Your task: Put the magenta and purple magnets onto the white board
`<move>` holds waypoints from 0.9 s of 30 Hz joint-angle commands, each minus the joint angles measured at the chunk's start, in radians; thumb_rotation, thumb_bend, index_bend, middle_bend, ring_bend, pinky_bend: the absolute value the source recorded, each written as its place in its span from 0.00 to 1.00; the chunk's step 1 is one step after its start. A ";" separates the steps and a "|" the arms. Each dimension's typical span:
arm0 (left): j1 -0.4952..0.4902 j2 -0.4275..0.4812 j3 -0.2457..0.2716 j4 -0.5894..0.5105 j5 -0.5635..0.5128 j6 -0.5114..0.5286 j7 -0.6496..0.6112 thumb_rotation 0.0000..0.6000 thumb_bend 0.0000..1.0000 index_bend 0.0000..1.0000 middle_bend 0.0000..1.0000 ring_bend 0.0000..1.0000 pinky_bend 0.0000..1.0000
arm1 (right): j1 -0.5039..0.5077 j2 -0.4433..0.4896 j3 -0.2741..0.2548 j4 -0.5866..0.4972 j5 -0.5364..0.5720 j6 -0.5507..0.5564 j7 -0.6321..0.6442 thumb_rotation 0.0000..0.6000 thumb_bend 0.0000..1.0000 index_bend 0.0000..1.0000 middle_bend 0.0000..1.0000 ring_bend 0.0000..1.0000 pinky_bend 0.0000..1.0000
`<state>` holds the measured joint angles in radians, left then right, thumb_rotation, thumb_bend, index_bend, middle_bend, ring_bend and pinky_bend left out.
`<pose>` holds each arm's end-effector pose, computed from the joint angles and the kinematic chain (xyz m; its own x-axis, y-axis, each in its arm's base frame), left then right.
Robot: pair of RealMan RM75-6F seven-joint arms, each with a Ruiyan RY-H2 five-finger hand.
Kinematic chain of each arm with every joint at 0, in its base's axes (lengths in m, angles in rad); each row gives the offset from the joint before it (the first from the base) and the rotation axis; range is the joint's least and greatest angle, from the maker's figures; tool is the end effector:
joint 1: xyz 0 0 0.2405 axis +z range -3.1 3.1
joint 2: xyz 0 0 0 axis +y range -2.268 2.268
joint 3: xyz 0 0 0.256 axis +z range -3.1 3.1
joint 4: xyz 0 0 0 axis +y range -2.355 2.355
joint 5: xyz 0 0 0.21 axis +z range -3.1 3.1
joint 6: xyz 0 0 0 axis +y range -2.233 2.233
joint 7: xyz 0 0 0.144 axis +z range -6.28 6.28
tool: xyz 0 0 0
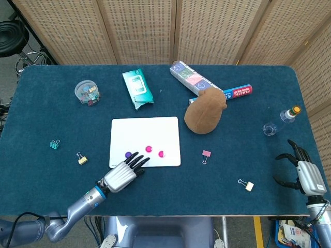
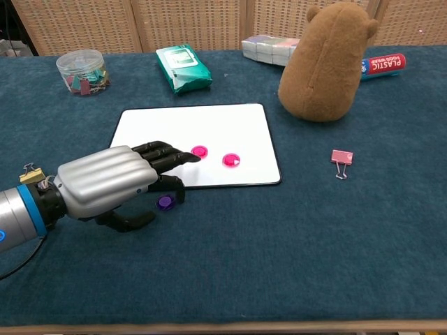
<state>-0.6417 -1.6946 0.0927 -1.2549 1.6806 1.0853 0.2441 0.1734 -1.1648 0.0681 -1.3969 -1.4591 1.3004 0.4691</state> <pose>-0.1733 0.2559 -0.0764 0.6560 0.1202 0.7451 0.5560 -0.7446 -0.3694 -0.3481 -0.2174 0.1514 0.0971 -0.1076 0.9894 -0.9945 0.0289 0.1008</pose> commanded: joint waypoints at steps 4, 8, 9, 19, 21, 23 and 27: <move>0.007 -0.009 -0.008 0.012 -0.004 0.009 0.006 1.00 0.42 0.81 0.00 0.00 0.00 | 0.000 0.001 -0.001 -0.001 -0.002 0.000 0.003 1.00 0.23 0.37 0.00 0.00 0.00; 0.010 -0.010 -0.012 0.015 -0.005 0.015 0.009 1.00 0.42 0.84 0.00 0.00 0.00 | 0.000 0.002 0.000 -0.001 -0.001 -0.001 0.005 1.00 0.23 0.37 0.00 0.00 0.00; 0.011 -0.011 -0.012 0.016 -0.006 0.014 0.012 1.00 0.42 0.85 0.00 0.00 0.00 | 0.000 0.002 0.000 -0.001 -0.001 -0.001 0.005 1.00 0.23 0.37 0.00 0.00 0.00; 0.014 -0.006 -0.020 0.006 -0.010 0.016 0.021 1.00 0.42 0.87 0.00 0.00 0.00 | 0.000 0.003 -0.001 -0.002 -0.003 -0.001 0.006 1.00 0.23 0.37 0.00 0.00 0.00; 0.013 0.008 -0.026 -0.010 -0.007 0.028 0.019 1.00 0.42 0.87 0.00 0.00 0.00 | 0.000 0.003 -0.001 -0.002 -0.003 0.000 0.006 1.00 0.23 0.37 0.00 0.00 0.00; 0.012 0.020 -0.031 -0.025 -0.005 0.034 0.023 1.00 0.42 0.87 0.00 0.00 0.00 | 0.000 0.003 -0.001 -0.003 -0.003 0.000 0.007 1.00 0.23 0.37 0.00 0.00 0.00; 0.010 0.044 -0.045 -0.055 -0.014 0.034 0.034 1.00 0.42 0.87 0.00 0.00 0.00 | 0.000 0.004 -0.001 -0.004 -0.004 0.001 0.007 1.00 0.23 0.37 0.00 0.00 0.00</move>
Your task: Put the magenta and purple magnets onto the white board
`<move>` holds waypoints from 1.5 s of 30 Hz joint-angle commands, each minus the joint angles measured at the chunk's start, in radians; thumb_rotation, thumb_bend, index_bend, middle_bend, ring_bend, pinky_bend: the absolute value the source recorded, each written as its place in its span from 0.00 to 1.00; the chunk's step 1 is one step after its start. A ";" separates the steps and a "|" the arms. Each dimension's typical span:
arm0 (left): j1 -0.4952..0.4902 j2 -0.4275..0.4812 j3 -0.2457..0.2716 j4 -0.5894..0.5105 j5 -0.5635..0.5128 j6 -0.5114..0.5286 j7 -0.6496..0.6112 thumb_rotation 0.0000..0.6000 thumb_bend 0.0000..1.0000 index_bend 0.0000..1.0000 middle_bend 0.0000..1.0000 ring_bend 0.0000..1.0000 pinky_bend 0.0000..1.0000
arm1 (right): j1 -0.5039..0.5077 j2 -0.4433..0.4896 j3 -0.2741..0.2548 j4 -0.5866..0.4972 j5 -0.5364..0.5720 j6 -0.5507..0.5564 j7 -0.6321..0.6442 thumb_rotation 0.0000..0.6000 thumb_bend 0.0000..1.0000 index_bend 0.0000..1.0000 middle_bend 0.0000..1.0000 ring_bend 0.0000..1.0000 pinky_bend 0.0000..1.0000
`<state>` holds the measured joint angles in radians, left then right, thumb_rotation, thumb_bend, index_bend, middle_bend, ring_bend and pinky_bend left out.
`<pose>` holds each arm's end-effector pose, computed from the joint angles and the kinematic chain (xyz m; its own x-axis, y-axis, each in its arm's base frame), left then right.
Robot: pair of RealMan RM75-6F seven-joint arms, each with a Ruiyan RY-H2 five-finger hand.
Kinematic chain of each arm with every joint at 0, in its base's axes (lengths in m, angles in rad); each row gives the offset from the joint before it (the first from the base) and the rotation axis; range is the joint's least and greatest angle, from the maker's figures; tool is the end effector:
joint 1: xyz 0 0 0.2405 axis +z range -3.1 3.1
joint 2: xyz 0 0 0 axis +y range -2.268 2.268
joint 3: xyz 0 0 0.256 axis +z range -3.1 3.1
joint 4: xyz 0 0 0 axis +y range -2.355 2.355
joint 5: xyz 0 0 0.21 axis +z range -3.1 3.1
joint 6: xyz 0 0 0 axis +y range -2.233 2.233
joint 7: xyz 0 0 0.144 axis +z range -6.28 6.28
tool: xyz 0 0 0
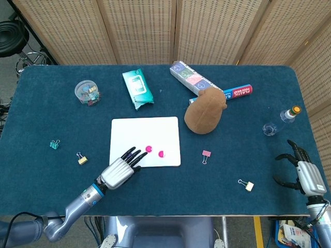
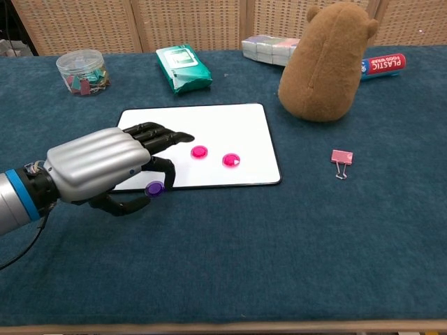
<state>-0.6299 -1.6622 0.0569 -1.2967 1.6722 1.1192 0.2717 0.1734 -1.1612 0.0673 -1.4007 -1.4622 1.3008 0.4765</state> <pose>-0.1682 0.2632 -0.0604 0.6301 0.0767 0.7727 0.5735 -0.7169 -0.3965 -0.3473 -0.2171 0.1519 0.0905 -0.1093 0.9899 -0.9952 0.0267 0.0939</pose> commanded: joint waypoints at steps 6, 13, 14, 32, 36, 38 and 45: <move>-0.018 0.038 -0.050 -0.027 -0.045 -0.023 0.006 1.00 0.42 0.87 0.00 0.00 0.00 | 0.000 0.001 0.000 -0.001 -0.001 0.002 0.002 1.00 0.23 0.37 0.00 0.00 0.00; -0.056 0.050 -0.130 -0.003 -0.155 -0.103 -0.042 1.00 0.42 0.87 0.00 0.00 0.00 | -0.001 0.003 0.000 -0.004 -0.003 0.005 0.006 1.00 0.23 0.37 0.00 0.00 0.00; -0.062 0.049 -0.141 0.005 -0.175 -0.116 -0.043 1.00 0.42 0.87 0.00 0.00 0.00 | -0.001 0.004 0.000 -0.004 -0.004 0.006 0.005 1.00 0.23 0.37 0.00 0.00 0.00; -0.063 0.022 -0.152 0.104 -0.281 -0.177 -0.051 1.00 0.42 0.86 0.00 0.00 0.00 | -0.004 0.008 -0.001 -0.007 -0.006 0.010 0.011 1.00 0.23 0.38 0.00 0.00 0.00; -0.063 0.020 -0.147 0.111 -0.280 -0.177 -0.057 1.00 0.42 0.86 0.00 0.00 0.00 | -0.004 0.008 -0.001 -0.008 -0.007 0.011 0.010 1.00 0.23 0.38 0.00 0.00 0.00; -0.064 0.018 -0.147 0.115 -0.280 -0.175 -0.061 1.00 0.42 0.86 0.00 0.00 0.00 | -0.004 0.008 -0.001 -0.008 -0.007 0.011 0.009 1.00 0.23 0.38 0.00 0.00 0.00; -0.067 0.004 -0.148 0.139 -0.288 -0.178 -0.061 1.00 0.42 0.86 0.00 0.00 0.00 | -0.003 0.008 -0.001 -0.007 -0.005 0.008 0.010 1.00 0.23 0.38 0.00 0.00 0.00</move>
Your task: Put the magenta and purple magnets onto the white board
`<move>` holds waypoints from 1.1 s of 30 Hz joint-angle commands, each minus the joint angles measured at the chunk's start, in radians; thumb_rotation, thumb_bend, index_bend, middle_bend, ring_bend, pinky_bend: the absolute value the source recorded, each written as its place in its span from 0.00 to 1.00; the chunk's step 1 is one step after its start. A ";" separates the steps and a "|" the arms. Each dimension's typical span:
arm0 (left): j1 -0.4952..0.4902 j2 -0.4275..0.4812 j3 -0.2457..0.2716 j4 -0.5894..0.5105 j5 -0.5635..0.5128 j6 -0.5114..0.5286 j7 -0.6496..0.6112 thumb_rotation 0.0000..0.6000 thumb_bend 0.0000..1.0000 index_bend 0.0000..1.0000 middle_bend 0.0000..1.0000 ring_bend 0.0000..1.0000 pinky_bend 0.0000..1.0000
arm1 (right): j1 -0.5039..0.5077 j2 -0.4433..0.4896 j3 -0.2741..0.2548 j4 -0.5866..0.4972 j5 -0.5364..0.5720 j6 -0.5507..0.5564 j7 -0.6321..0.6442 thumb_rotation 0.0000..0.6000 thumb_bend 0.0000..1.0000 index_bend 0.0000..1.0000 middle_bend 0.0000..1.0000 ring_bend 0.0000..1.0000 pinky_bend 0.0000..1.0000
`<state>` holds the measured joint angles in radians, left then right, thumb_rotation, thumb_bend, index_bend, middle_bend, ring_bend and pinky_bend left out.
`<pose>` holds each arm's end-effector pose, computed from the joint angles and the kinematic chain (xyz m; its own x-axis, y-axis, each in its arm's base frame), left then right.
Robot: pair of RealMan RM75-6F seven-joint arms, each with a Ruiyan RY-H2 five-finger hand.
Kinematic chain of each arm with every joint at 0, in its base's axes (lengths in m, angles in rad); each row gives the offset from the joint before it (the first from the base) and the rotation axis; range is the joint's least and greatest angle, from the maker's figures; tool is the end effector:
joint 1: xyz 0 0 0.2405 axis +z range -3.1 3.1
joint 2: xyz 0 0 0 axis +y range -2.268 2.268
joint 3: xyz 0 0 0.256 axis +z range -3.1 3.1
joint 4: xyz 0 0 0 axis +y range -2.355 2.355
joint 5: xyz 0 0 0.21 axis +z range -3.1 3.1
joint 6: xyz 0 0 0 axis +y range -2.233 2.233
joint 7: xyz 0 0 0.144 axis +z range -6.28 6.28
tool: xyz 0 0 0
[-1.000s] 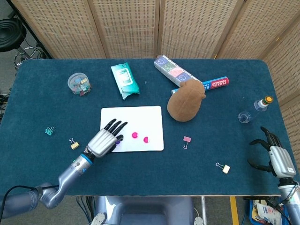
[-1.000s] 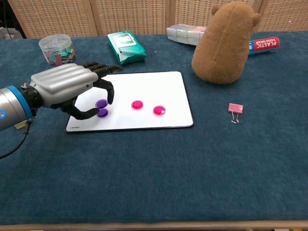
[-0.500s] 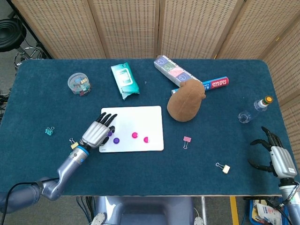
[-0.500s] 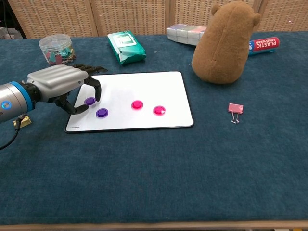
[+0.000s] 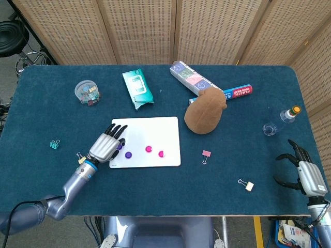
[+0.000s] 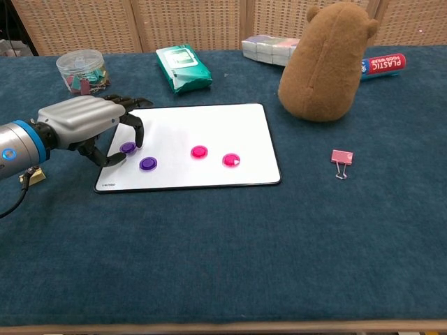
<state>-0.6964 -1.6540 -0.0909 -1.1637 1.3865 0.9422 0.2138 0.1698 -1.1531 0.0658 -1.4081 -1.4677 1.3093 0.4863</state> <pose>-0.1955 0.3431 -0.0419 0.6106 0.1922 0.7683 0.7408 -0.4815 -0.4684 -0.3462 -0.2156 0.1542 0.0829 -0.1058 0.9909 -0.9961 0.0227 0.0858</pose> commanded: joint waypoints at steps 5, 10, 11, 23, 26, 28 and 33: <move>-0.003 -0.014 0.001 0.021 -0.003 -0.003 -0.008 1.00 0.42 0.85 0.00 0.00 0.00 | 0.000 -0.001 0.000 0.002 0.001 -0.002 -0.001 1.00 0.23 0.38 0.00 0.00 0.00; -0.004 -0.015 0.004 0.022 -0.001 0.001 -0.013 1.00 0.42 0.85 0.00 0.00 0.00 | 0.001 -0.002 0.000 0.001 0.002 -0.003 -0.003 1.00 0.23 0.38 0.00 0.00 0.00; -0.003 -0.014 0.004 0.022 -0.001 0.003 -0.013 1.00 0.42 0.85 0.00 0.00 0.00 | 0.001 -0.002 0.000 0.001 0.002 -0.003 -0.003 1.00 0.23 0.38 0.00 0.00 0.00; 0.002 0.003 0.009 -0.004 -0.011 0.008 0.020 1.00 0.42 0.48 0.00 0.00 0.00 | 0.000 0.000 0.000 0.000 0.001 0.000 0.000 1.00 0.23 0.38 0.00 0.00 0.00; 0.002 0.010 0.010 -0.017 -0.014 0.006 0.026 1.00 0.42 0.43 0.00 0.00 0.00 | -0.001 0.001 0.000 -0.001 0.001 0.001 0.002 1.00 0.23 0.38 0.00 0.00 0.00; 0.003 0.013 0.011 -0.022 -0.014 0.008 0.030 1.00 0.42 0.40 0.00 0.00 0.00 | -0.001 0.001 0.001 -0.001 0.001 0.001 0.002 1.00 0.23 0.38 0.00 0.00 0.00; 0.009 0.022 0.013 -0.036 -0.018 0.017 0.047 1.00 0.42 0.32 0.00 0.00 0.00 | -0.001 0.002 0.001 -0.001 0.001 0.000 0.004 1.00 0.23 0.38 0.00 0.00 0.00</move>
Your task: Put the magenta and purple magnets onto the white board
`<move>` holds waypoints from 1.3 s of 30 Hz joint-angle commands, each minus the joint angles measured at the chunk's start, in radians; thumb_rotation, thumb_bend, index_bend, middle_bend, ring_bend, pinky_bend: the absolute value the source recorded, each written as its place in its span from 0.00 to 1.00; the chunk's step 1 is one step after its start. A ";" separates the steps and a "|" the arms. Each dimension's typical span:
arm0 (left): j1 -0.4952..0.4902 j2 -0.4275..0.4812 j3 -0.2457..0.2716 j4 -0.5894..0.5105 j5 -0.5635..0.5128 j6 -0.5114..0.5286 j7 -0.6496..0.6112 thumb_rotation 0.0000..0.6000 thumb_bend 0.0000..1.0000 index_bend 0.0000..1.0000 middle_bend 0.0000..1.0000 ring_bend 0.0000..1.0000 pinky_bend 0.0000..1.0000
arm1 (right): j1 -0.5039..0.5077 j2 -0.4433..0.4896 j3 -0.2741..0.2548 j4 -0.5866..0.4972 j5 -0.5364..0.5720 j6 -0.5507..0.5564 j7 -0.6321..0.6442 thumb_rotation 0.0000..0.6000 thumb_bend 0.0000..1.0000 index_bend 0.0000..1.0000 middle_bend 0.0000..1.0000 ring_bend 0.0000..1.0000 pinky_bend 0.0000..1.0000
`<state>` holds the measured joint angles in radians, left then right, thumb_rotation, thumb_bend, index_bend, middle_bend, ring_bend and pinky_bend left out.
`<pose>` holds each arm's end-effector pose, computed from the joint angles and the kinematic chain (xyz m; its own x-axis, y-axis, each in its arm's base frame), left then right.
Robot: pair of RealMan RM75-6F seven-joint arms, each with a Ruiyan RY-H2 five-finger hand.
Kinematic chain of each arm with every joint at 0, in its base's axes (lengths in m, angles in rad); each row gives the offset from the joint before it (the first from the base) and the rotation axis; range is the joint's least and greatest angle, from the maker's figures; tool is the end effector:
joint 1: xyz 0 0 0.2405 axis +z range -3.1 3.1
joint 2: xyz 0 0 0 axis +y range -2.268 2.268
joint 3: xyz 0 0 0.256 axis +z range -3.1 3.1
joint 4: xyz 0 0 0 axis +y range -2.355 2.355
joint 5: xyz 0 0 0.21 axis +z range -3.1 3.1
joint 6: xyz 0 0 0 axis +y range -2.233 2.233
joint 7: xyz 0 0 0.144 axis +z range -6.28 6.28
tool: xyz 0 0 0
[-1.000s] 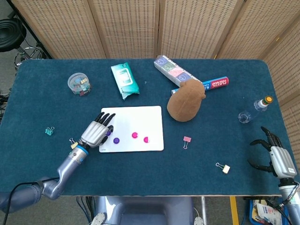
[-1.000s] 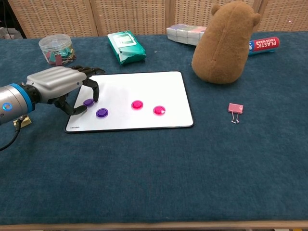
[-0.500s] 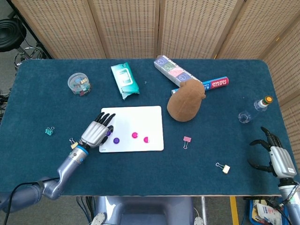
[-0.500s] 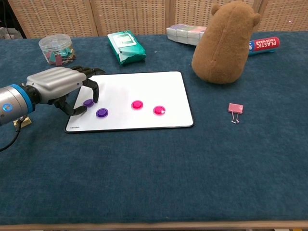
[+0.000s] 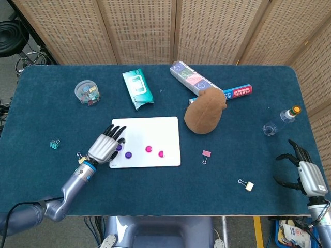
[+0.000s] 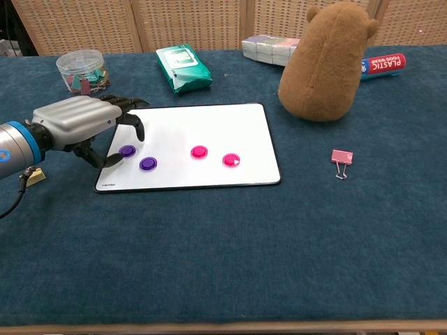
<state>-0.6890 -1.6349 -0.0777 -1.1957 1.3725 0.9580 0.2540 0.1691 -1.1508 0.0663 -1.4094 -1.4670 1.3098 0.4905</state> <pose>-0.1977 0.3385 -0.0378 0.6287 0.1820 0.7560 0.7276 -0.4808 -0.4893 -0.3463 -0.2154 0.1551 0.0794 -0.1043 0.9914 -0.9963 0.0239 0.0824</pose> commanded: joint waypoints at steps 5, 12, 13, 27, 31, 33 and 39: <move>0.004 0.013 -0.006 -0.017 -0.011 0.006 0.004 1.00 0.42 0.30 0.00 0.00 0.00 | 0.000 0.000 0.000 -0.001 -0.002 0.001 0.000 1.00 0.23 0.38 0.00 0.00 0.00; 0.025 0.071 -0.018 -0.074 -0.001 0.047 -0.061 1.00 0.37 0.11 0.00 0.00 0.00 | -0.001 0.001 -0.001 -0.004 -0.005 0.006 -0.004 1.00 0.23 0.38 0.00 0.00 0.00; 0.035 0.092 -0.019 -0.093 0.001 0.061 -0.086 1.00 0.37 0.07 0.00 0.00 0.00 | -0.001 0.002 -0.001 -0.005 -0.006 0.008 -0.005 1.00 0.23 0.37 0.00 0.00 0.00; 0.322 0.412 0.065 -0.318 0.039 0.373 -0.364 1.00 0.18 0.00 0.00 0.00 0.00 | -0.020 0.006 -0.004 -0.017 -0.062 0.094 -0.029 1.00 0.00 0.10 0.00 0.00 0.00; 0.396 0.470 0.088 -0.354 0.035 0.428 -0.427 1.00 0.17 0.00 0.00 0.00 0.00 | -0.025 0.003 -0.007 -0.013 -0.074 0.114 -0.045 1.00 0.00 0.03 0.00 0.00 0.00; 0.429 0.489 0.094 -0.365 0.033 0.457 -0.456 1.00 0.16 0.00 0.00 0.00 0.00 | -0.027 0.001 -0.007 -0.012 -0.078 0.123 -0.054 1.00 0.00 0.03 0.00 0.00 0.00; 0.495 0.544 0.116 -0.409 0.030 0.494 -0.493 1.00 0.16 0.00 0.00 0.00 0.00 | -0.031 0.001 -0.008 -0.015 -0.083 0.137 -0.069 1.00 0.00 0.03 0.00 0.00 0.00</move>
<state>-0.2031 -1.1007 0.0314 -1.5960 1.4020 1.4453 -0.2333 0.1382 -1.1501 0.0586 -1.4239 -1.5502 1.4463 0.4222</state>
